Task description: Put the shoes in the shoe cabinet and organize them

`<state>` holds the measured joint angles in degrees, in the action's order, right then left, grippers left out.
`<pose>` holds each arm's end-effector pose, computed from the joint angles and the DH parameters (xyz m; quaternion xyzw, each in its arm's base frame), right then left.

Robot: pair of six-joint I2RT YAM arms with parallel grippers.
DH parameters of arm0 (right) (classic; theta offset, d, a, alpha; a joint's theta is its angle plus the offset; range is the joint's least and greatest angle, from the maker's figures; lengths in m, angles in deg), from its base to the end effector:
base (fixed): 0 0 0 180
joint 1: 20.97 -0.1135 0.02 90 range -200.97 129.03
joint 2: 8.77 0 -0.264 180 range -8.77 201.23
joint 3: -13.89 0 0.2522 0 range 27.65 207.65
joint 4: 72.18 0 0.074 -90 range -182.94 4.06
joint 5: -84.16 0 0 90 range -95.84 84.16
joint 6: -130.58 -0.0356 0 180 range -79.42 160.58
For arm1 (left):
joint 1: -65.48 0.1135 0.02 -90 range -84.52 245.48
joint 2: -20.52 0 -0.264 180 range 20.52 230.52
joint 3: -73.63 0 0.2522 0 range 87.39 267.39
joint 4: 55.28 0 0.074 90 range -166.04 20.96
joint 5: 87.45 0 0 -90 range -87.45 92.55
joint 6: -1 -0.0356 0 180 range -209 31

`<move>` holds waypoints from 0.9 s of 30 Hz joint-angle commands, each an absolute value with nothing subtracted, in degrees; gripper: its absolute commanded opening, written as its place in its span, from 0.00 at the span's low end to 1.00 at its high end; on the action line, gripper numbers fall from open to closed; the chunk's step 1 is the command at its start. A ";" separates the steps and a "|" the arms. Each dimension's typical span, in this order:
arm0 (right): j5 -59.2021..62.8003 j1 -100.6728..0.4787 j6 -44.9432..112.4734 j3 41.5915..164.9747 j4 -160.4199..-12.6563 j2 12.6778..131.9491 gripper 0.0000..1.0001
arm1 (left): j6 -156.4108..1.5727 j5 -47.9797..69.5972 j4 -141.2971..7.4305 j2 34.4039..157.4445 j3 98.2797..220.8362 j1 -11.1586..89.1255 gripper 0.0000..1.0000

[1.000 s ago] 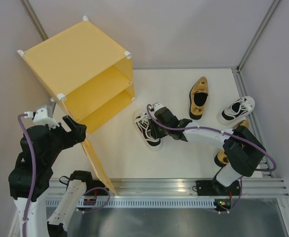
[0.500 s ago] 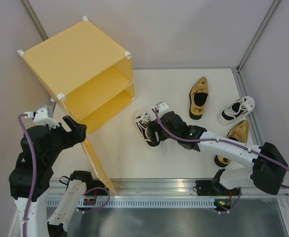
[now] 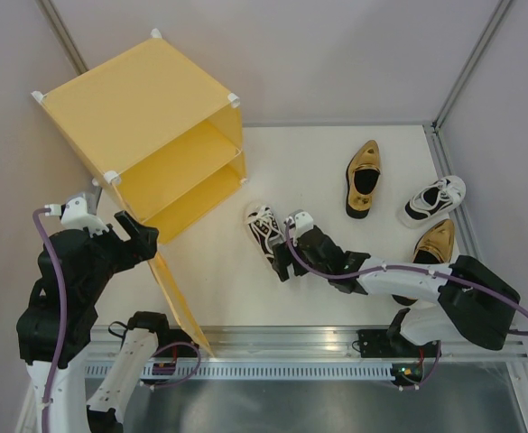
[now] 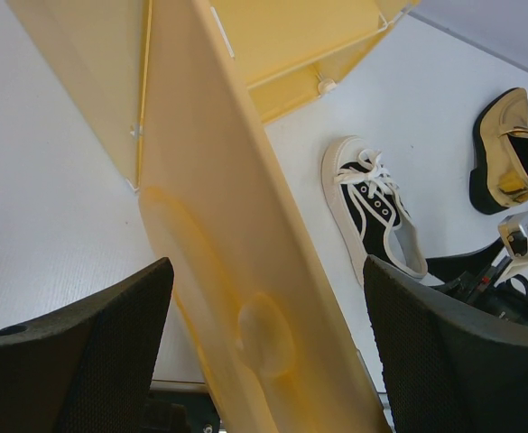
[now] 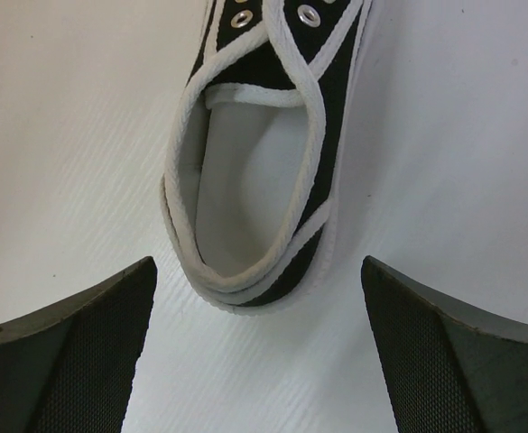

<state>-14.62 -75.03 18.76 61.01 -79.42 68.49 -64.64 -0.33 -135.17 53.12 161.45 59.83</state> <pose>0.1609 0.2127 0.1781 -0.2156 0.8681 0.2176 0.3907 0.0410 -0.0023 0.4172 -0.1502 0.8282 -0.1193 0.5266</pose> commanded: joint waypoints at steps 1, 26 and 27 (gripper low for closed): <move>-14.98 -75.90 17.55 59.21 -67.94 69.19 0.98 | -65.88 -1.14 -135.92 52.86 160.95 59.86 0.89; -24.30 -79.94 15.09 56.13 -58.35 81.76 0.92 | -65.80 -1.67 -135.92 52.86 160.34 59.86 0.89; -24.39 -79.94 15.18 56.30 -58.26 81.85 0.92 | -65.88 -1.58 -135.83 52.86 160.43 59.86 0.89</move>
<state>-22.94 -79.65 16.13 56.93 -60.21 80.88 -64.62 -0.35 -134.88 53.07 161.12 59.83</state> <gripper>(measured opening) 0.924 0.892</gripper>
